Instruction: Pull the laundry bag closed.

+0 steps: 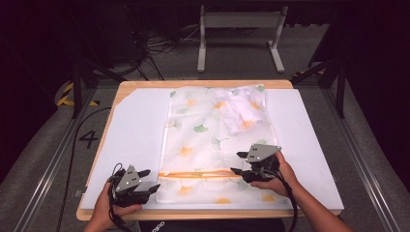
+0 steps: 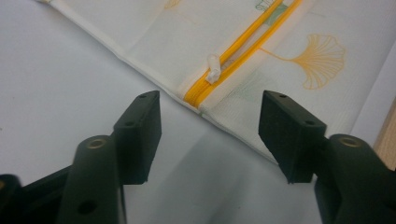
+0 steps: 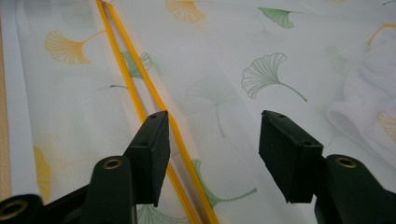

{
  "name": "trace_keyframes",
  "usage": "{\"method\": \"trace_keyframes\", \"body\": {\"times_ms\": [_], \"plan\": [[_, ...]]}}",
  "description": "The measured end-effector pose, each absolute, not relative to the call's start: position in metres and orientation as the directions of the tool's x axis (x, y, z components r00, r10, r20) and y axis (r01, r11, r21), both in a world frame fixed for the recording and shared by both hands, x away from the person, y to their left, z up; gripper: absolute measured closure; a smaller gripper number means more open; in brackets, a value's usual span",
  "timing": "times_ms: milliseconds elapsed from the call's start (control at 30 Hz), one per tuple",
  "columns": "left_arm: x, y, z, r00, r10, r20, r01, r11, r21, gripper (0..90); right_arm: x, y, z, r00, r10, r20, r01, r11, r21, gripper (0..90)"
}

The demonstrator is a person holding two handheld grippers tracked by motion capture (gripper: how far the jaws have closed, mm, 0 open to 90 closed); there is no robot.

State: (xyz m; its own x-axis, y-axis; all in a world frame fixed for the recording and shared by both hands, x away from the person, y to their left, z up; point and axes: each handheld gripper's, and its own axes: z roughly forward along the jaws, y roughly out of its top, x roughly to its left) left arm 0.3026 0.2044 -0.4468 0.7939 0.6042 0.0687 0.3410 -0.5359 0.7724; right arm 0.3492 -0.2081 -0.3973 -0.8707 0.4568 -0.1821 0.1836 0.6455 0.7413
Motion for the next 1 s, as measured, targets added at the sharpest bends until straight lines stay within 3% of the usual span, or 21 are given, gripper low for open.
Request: {"method": "trace_keyframes", "body": {"times_ms": [267, 667, 1000], "plan": [[0.301, 0.201, -0.450, 0.796, 0.601, 0.073, 0.340, -0.543, 0.768, 28.5, 0.354, -0.192, -0.397, -0.872, 0.446, -0.201, 0.164, 0.654, 0.739, 42.0], [0.299, 0.200, -0.452, 0.818, 0.572, 0.066, 0.324, -0.552, 0.769, 54.0, 0.358, -0.164, -0.400, -0.890, 0.408, -0.203, 0.139, 0.667, 0.732, 40.1], [0.300, 0.198, -0.454, 0.834, 0.548, 0.067, 0.316, -0.573, 0.757, 75.0, 0.364, -0.129, -0.401, -0.926, 0.314, -0.211, 0.082, 0.712, 0.698, 58.8]]}}
